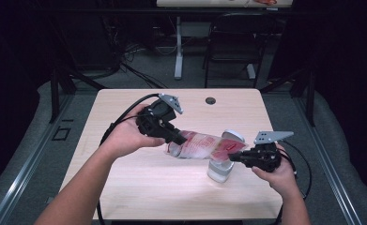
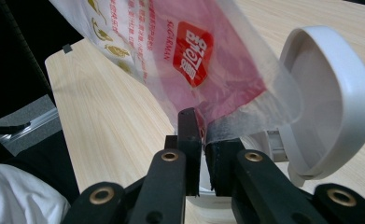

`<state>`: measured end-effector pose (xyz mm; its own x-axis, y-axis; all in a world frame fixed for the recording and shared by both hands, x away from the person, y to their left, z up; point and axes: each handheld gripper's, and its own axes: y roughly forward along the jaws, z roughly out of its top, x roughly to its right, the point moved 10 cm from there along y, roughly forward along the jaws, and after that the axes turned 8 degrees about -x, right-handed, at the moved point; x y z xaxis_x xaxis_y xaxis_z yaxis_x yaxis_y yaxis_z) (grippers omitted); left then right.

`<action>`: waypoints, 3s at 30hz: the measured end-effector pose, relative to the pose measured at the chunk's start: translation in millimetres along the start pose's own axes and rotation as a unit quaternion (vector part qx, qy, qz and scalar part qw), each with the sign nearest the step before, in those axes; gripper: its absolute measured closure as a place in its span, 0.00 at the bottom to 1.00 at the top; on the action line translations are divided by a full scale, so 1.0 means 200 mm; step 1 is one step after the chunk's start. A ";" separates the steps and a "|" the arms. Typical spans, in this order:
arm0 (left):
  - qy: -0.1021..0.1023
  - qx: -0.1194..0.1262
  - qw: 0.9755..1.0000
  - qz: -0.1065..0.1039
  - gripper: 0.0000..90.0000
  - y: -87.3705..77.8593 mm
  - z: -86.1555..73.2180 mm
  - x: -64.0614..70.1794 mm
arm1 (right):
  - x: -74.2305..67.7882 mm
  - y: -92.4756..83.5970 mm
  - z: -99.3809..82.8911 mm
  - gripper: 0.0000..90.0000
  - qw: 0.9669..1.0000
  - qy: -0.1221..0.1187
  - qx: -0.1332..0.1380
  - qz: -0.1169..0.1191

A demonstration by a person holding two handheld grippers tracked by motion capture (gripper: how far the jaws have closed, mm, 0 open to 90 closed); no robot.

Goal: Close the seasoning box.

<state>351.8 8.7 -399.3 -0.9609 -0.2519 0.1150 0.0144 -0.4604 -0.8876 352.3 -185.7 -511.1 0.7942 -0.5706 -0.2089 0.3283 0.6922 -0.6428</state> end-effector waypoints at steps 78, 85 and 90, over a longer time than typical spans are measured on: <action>0.008 -0.001 1.000 -0.001 0.88 0.02 0.04 0.02 | 0.04 0.03 -0.04 0.93 1.000 0.010 -0.014 -0.001; 0.007 0.001 1.000 -0.001 0.88 0.02 0.05 0.02 | 0.03 0.01 -0.04 0.93 1.000 0.011 -0.015 0.006; 0.007 -0.001 1.000 -0.001 0.88 0.02 0.05 0.01 | 0.02 0.01 -0.04 0.93 1.000 0.010 -0.018 0.010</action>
<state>351.9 -2.1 -398.1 -0.9645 -0.2397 0.1108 0.0120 -0.4590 -0.8884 352.1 -190.6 -519.2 0.7898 -0.5661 -0.2361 0.2935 0.6868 -0.6649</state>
